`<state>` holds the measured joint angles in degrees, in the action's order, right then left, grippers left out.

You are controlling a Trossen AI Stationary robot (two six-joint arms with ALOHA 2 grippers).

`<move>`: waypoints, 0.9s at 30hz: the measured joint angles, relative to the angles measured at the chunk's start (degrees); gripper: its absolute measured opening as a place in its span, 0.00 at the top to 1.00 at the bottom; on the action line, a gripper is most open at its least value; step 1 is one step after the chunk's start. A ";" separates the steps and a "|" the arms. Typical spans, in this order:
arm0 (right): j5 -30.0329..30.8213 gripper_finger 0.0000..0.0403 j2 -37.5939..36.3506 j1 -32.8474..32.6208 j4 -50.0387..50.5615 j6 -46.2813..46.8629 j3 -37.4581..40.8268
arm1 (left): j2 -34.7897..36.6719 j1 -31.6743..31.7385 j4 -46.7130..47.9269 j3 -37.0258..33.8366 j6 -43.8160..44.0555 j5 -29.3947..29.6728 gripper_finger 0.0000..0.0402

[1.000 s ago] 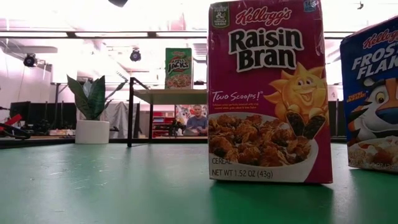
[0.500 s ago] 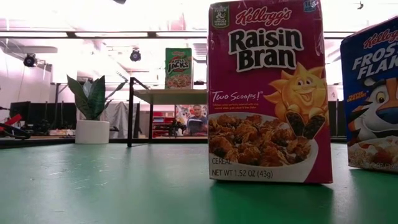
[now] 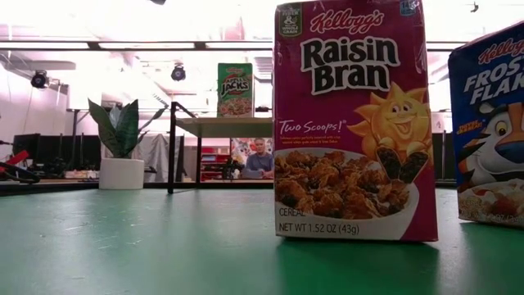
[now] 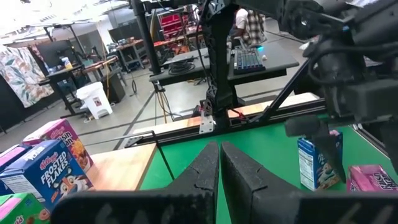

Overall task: Stack cereal on shelf
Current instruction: Put the right pink cereal box on the shelf aligned with the other pink cereal box

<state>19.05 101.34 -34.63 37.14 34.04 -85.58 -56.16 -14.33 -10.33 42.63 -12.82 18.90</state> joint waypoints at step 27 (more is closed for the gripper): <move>-4.03 0.54 2.82 0.15 0.44 1.88 -0.44 | 0.00 0.00 0.02 -0.02 0.04 0.00 1.00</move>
<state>15.03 104.16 -34.48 37.58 35.92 -86.02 -56.16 -14.33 -10.31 42.61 -12.78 18.90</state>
